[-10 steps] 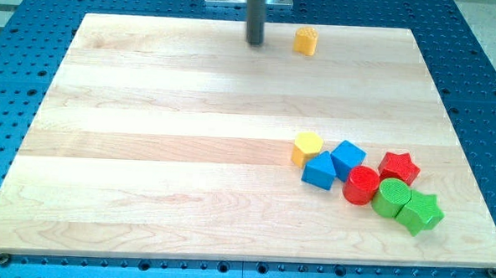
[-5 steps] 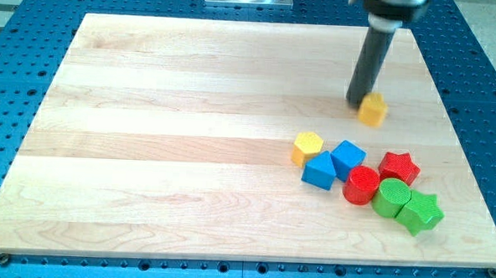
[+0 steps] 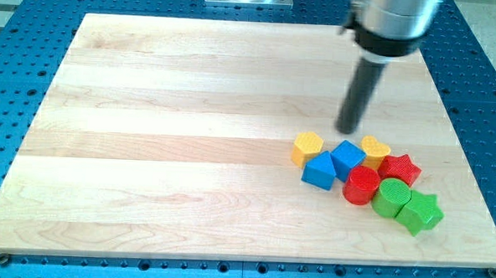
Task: Push the yellow blocks into the group of blocks
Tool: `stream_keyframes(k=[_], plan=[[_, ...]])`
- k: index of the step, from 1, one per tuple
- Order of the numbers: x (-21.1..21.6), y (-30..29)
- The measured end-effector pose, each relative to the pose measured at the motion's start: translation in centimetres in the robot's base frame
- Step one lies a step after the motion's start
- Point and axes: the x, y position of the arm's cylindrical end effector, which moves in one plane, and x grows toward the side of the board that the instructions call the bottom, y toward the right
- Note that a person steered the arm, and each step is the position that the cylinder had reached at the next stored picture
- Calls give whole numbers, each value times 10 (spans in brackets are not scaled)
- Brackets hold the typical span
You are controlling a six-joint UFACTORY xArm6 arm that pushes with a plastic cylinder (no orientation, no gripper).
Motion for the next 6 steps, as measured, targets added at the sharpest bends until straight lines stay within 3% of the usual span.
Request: stream_keyframes(k=[1, 2, 4, 6], plan=[[28, -35], [46, -6], [48, -59], [68, -14]])
